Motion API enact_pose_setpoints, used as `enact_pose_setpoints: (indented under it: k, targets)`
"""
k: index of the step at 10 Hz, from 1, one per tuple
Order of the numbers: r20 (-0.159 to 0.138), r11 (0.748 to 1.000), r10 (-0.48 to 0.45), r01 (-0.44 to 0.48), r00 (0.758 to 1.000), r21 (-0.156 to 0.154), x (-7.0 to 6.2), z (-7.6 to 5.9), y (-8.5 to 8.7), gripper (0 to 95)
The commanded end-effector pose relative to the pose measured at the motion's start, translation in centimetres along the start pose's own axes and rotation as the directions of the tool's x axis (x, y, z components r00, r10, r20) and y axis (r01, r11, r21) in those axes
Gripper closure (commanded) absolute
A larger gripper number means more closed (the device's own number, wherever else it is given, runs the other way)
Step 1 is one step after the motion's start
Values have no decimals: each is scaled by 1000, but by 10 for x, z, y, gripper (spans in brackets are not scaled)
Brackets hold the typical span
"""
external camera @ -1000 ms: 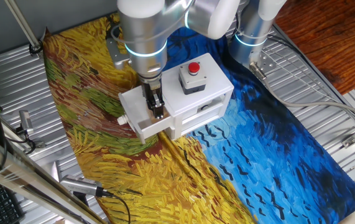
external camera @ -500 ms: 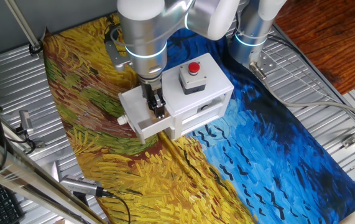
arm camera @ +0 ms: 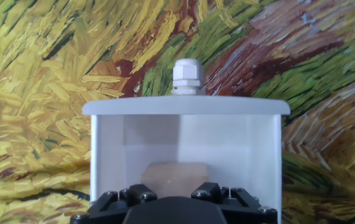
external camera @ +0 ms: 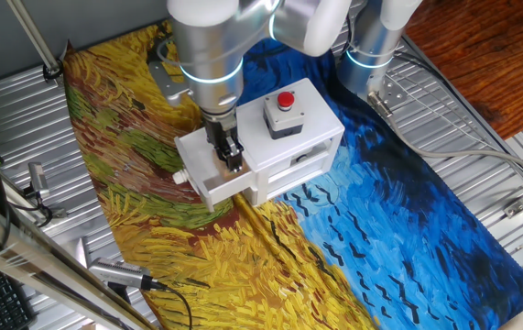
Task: Take something out of a drawer
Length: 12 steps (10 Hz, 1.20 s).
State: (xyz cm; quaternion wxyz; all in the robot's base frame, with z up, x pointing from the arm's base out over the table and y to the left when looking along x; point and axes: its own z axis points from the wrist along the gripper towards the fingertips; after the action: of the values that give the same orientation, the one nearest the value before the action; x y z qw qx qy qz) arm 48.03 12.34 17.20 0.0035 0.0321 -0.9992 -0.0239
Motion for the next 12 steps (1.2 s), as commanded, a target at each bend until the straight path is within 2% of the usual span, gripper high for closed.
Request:
enact_pose_setpoints:
  k: [1,12]
  targets:
    - [-7,1000,-27,27,1000,-1,-1,-14,0,950]
    - [-7,1000,-27,27,1000,-1,-1,-14,0,950]
